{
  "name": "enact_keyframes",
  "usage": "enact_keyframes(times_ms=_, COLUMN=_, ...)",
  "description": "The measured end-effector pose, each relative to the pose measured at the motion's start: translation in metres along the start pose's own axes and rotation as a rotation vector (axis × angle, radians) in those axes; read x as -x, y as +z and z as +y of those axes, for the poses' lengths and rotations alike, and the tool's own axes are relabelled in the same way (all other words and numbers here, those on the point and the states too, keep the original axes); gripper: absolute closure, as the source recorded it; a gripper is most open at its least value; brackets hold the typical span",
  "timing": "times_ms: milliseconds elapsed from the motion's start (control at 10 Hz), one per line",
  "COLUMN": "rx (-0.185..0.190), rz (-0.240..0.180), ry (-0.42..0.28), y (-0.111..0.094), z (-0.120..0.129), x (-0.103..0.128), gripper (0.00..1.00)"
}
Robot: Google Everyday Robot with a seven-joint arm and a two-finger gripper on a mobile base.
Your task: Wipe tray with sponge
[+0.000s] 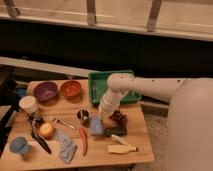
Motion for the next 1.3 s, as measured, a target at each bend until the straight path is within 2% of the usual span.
enact_keyframes(times_ms=100, rx=-0.038, rz=-0.054, ry=0.031, y=-0.024, z=-0.006, x=0.007, gripper=1.0)
enact_keyframes(times_ms=300, rx=-0.088, rz=-0.148, ry=0.086, y=-0.065, z=-0.019, x=0.025, gripper=1.0)
enact_keyframes(times_ms=500, rx=-0.113, rz=-0.247, ry=0.149, y=-0.106, z=-0.039, x=0.055, gripper=1.0)
enact_keyframes(times_ms=600, rx=-0.116, rz=-0.276, ry=0.171, y=-0.119, z=-0.047, x=0.062, gripper=1.0)
enact_keyframes(times_ms=1200, rx=-0.116, rz=-0.28, ry=0.172, y=-0.12, z=-0.046, x=0.064, gripper=1.0)
enact_keyframes(times_ms=1300, rx=-0.118, rz=-0.291, ry=0.179, y=-0.122, z=-0.048, x=0.066, gripper=1.0)
